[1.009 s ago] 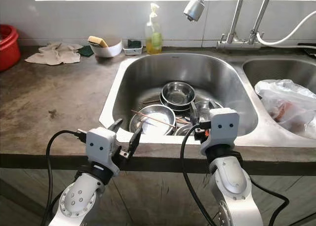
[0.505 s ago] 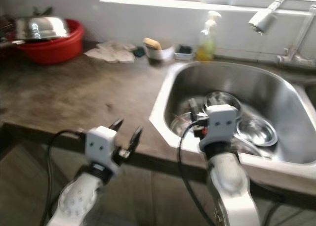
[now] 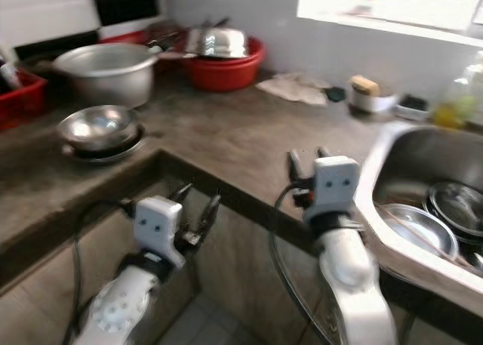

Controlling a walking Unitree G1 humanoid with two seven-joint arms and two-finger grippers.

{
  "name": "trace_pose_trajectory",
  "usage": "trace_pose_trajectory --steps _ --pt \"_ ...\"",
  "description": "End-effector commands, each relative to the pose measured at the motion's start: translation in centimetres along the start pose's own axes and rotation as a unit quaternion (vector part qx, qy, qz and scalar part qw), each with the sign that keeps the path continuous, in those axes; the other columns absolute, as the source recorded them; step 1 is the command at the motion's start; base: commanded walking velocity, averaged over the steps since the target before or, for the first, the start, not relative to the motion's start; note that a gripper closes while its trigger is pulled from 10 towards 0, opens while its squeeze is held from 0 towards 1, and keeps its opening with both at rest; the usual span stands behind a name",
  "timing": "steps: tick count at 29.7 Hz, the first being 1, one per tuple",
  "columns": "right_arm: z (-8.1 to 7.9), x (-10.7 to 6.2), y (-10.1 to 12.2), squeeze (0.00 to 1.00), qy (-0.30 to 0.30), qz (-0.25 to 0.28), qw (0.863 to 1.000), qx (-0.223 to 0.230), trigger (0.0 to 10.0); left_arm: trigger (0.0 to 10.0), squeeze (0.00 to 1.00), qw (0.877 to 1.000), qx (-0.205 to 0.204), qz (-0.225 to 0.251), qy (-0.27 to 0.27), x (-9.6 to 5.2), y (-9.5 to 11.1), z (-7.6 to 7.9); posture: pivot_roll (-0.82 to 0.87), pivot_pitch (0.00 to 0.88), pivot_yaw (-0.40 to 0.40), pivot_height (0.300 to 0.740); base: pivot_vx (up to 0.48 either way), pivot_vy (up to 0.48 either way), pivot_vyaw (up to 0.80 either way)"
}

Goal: Kitchen organization

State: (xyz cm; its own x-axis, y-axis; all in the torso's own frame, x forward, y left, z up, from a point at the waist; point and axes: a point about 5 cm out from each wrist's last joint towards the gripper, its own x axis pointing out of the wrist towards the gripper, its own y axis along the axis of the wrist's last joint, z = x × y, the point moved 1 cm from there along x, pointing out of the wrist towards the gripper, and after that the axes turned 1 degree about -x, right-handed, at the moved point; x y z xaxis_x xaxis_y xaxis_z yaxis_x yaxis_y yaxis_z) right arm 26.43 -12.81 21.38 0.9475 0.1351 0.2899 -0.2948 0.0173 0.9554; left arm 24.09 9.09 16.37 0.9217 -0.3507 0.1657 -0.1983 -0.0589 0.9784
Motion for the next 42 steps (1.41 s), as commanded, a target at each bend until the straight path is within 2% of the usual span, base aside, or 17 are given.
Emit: trace_pose_trajectory --steps 1,13,16,24,27,30,41,42 --pt "0.6 -0.1 -0.2 0.0 -0.011 -0.005 1.0 -0.004 10.0 10.0 0.0 1.0 -0.002 0.001 -0.01 0.1 0.1 0.6 0.15 0.04 -0.025 0.74 0.0 0.0 0.8" --pt "0.4 0.6 0.0 0.0 -0.005 -0.003 1.0 -0.004 10.0 10.0 0.0 1.0 0.013 -0.001 0.007 0.3 0.0 0.3 0.15 0.057 -0.032 0.74 0.0 0.0 0.8" --pt "0.4 0.7 -0.2 0.0 0.0 -0.007 1.0 0.003 10.0 10.0 0.0 1.0 0.023 -0.003 0.016 0.0 -0.1 -0.2 0.15 0.063 -0.034 0.74 0.304 0.0 0.0" --pt "0.4 1.1 -0.2 0.0 0.011 -0.006 1.0 -0.003 10.0 10.0 0.0 1.0 0.021 -0.003 0.014 0.2 -0.1 0.1 0.15 0.069 -0.038 0.74 0.343 0.0 0.0" --pt "0.2 1.3 0.1 0.0 0.013 0.0 1.0 -0.008 10.0 10.0 0.0 1.0 0.023 -0.004 0.014 0.1 -0.2 0.1 0.15 0.07 -0.038 0.74 0.356 0.0 0.8" --pt "0.1 1.5 0.2 0.0 0.01 0.001 1.0 0.014 10.0 10.0 0.0 1.0 0.023 -0.006 0.017 0.1 -0.2 0.0 0.15 0.074 -0.038 0.74 0.355 0.0 0.67" --pt "1.3 2.9 0.9 0.0 -0.005 0.01 1.0 0.0 10.0 10.0 0.0 1.0 0.006 -0.009 0.009 0.1 -0.3 0.4 0.15 0.077 -0.039 0.74 0.063 0.0 0.0" --pt "1.5 3.2 0.9 0.14 -0.006 0.006 1.0 -0.004 10.0 10.0 0.0 1.0 0.007 -0.009 0.011 0.1 -0.3 0.4 0.15 0.077 -0.042 0.74 0.0 0.0 0.0"
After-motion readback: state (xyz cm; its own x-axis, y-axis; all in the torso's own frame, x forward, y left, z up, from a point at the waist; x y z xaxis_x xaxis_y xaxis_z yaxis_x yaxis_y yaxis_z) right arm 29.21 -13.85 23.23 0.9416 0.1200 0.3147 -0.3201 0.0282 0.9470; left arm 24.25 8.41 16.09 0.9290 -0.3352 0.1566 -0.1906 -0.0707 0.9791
